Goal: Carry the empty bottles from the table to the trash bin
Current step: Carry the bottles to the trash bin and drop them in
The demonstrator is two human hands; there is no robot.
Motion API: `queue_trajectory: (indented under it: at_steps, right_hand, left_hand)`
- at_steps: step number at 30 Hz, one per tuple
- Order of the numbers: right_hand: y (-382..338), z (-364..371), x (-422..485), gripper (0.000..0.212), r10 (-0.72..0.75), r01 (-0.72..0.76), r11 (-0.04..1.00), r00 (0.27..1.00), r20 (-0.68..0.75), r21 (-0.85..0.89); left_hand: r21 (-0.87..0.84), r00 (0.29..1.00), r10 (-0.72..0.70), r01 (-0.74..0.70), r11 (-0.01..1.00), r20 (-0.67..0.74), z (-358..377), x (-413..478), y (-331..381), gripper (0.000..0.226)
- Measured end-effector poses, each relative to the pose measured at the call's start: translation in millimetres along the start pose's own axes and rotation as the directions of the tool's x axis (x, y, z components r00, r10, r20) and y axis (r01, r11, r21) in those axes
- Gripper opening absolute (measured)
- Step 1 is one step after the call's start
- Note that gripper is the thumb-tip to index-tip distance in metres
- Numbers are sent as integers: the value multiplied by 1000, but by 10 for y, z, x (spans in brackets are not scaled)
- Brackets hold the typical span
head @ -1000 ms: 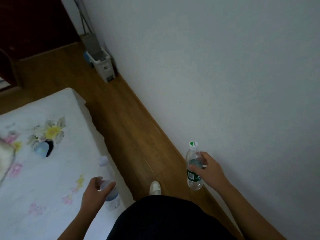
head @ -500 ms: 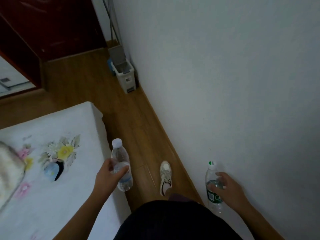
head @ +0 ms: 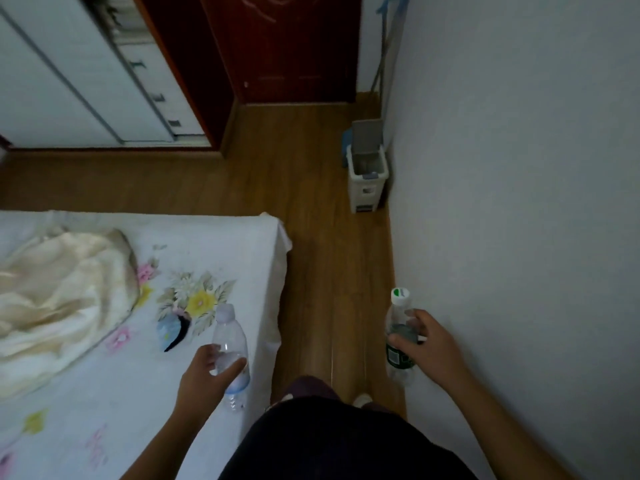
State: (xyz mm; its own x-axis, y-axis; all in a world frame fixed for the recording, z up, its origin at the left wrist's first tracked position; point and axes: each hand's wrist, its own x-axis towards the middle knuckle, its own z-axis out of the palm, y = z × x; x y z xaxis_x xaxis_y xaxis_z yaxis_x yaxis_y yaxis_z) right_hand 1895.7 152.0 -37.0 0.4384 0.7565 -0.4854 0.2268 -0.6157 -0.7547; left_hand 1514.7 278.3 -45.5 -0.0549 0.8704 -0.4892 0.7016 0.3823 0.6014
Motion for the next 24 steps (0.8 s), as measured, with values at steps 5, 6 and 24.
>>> queue_trajectory:
  at_steps: [5, 6, 24]
  right_hand:
    - [-665, -5, 994, 57, -79, 83, 995, 994, 76, -52]
    - [-764, -6, 1171, 61, -81, 86, 995, 993, 82, -55]
    - [-1486, -617, 3163, 53, 162, -164, 986, 978, -129, -10]
  left_hand:
    - [-76, 988, -147, 143, 987, -43, -74, 501, 108, 80]
    - [-94, 986, -161, 156, 983, -45, -65, 652, 145, 85]
    - [42, 977, 164, -171, 984, 135, 62, 3661, 3020, 61]
